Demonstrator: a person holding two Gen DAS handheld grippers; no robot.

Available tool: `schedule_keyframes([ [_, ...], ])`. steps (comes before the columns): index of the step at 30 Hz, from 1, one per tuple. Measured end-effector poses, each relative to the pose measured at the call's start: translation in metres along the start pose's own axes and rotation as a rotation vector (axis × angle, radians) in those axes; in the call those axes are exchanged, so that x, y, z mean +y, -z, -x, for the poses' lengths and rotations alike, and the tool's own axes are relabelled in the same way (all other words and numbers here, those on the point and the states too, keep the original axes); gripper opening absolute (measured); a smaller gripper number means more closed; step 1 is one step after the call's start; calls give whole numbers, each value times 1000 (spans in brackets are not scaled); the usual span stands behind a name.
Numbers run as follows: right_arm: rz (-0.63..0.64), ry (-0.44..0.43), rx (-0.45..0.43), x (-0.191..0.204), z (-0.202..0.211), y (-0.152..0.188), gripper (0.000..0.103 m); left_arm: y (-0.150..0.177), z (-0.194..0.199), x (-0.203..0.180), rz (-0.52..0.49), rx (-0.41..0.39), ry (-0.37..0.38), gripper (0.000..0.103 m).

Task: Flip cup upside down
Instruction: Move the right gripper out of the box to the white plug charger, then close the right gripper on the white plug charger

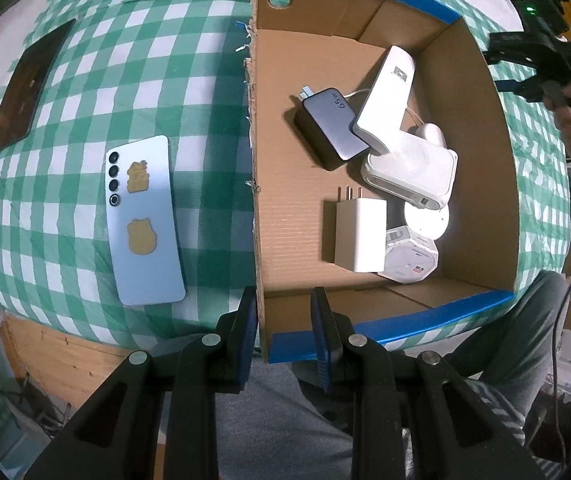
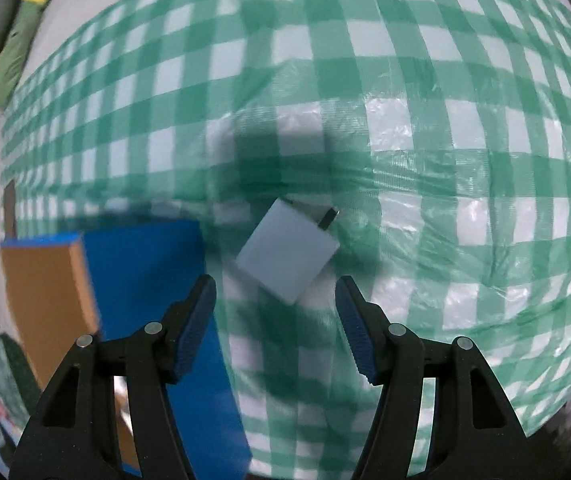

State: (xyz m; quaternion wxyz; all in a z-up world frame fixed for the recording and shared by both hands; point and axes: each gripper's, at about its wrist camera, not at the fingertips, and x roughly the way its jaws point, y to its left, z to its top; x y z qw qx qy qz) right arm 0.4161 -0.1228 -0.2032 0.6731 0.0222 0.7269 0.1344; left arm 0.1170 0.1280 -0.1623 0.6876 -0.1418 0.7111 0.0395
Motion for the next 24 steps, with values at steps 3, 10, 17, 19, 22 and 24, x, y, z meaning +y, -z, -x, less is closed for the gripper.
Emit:
schedule_keyframes([
  [3,-51,13,2,-3,-13,-10,62,0,0,1,0,0,5,25],
  [10,-108,60,1,-5,-32,-28,62,0,1,1,-6,1,16,25],
  [17,-76,141,11,2,-50,-30,62,0,1,1,-13,0,16,25],
  [19,-61,153,6,3,-51,-28,63,0,1,1,-11,1,17,25],
  [22,-17,177,3,16,-53,-18,61,0,0,1,-13,1,14,25],
  [24,14,187,3,20,-54,-11,60,1,0,1,-14,0,10,25],
])
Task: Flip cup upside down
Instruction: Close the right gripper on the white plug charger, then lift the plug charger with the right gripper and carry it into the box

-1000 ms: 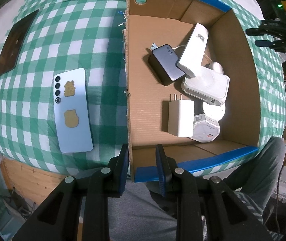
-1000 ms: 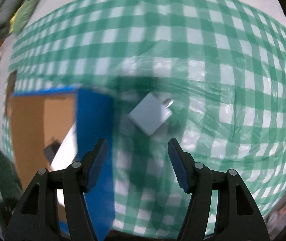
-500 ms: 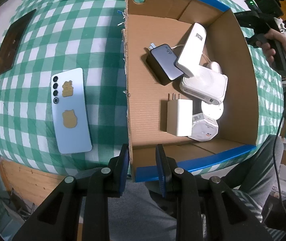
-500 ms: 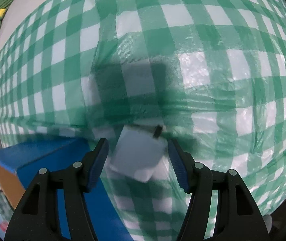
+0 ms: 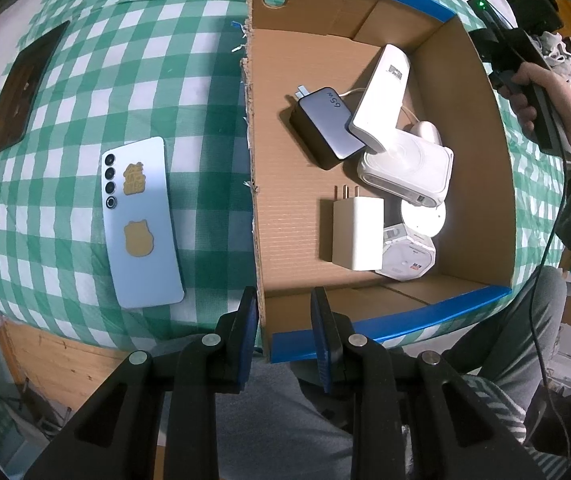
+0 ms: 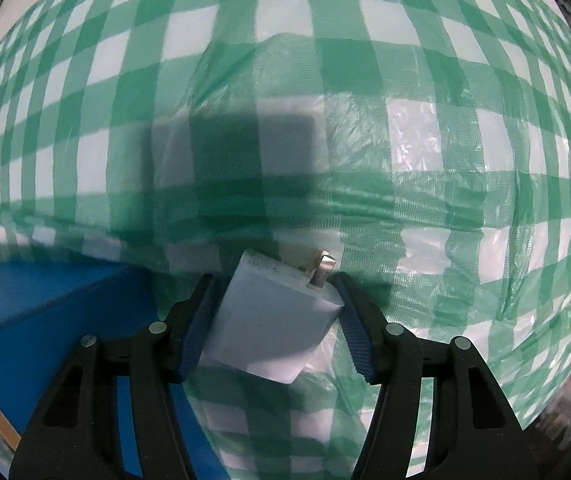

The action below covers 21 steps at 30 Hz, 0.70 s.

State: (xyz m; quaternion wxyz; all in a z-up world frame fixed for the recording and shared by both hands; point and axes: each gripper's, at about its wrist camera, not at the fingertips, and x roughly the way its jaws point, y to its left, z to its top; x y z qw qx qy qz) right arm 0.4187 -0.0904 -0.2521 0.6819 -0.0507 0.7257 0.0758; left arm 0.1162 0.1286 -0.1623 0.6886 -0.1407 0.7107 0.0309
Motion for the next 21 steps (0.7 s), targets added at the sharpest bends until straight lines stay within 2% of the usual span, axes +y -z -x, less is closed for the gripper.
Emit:
schedule_keyframes([
  [8,139,19,-9,8,1,33,57,0,0,-1,3,-3,-2,25],
  [21,315,23,3,16,7,113,54,0,0,0,0,-4,-9,25],
])
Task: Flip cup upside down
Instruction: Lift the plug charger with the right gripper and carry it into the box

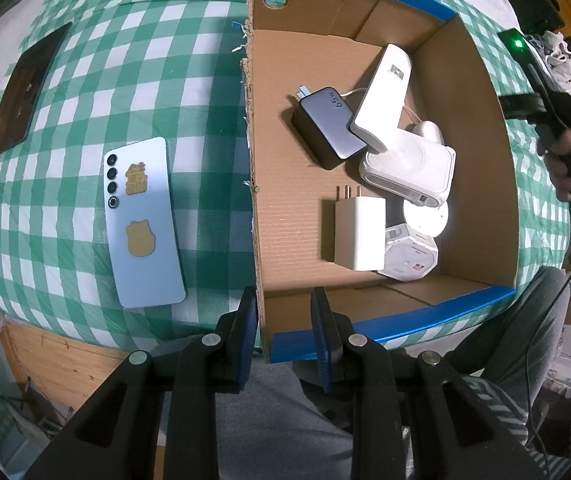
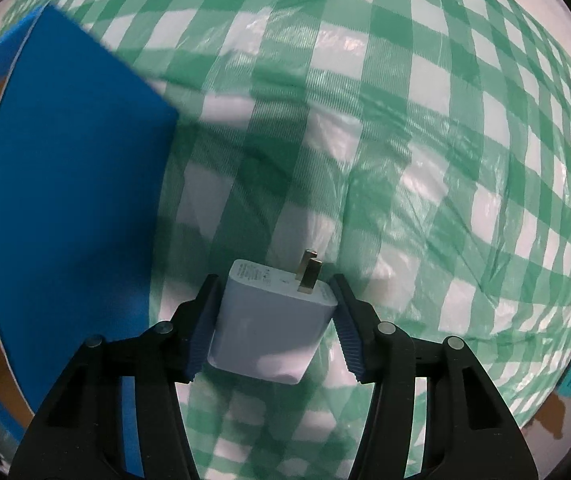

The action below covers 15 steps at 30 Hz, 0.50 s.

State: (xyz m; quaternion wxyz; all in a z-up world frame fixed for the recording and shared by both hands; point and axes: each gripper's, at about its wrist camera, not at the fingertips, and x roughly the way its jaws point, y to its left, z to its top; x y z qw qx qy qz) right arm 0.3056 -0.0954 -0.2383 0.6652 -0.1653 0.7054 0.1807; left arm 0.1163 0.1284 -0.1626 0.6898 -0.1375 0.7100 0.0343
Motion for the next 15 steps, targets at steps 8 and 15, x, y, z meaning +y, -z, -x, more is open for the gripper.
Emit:
schedule_keyframes([
  [8,43,-19,-19,-7,30,45,54,0,-1,-1,-4,3,-6,25],
  [15,131,-42,-89,-4,95,79,54,0,-1,-2,-2,0,-8,25],
])
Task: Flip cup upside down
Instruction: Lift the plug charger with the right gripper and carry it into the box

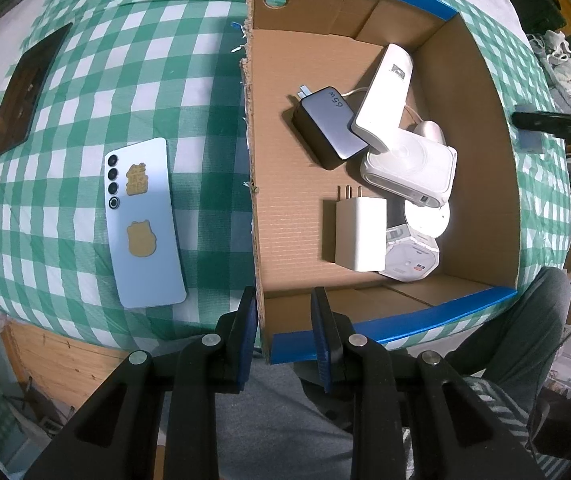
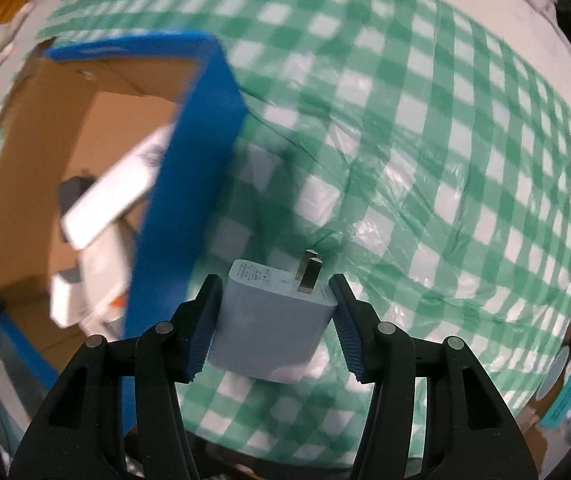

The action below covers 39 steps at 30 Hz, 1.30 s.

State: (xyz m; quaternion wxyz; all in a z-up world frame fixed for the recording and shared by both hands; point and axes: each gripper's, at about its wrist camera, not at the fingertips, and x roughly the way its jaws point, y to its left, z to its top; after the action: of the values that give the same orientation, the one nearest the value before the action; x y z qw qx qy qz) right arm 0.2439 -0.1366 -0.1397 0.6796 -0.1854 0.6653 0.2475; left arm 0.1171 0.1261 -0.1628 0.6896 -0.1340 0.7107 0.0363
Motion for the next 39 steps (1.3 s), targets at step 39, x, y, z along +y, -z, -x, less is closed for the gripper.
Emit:
schedule_keyframes([
  [39,290,-60,32,148,-40,-68,54,-3,2,-1,2,4,-5,25],
])
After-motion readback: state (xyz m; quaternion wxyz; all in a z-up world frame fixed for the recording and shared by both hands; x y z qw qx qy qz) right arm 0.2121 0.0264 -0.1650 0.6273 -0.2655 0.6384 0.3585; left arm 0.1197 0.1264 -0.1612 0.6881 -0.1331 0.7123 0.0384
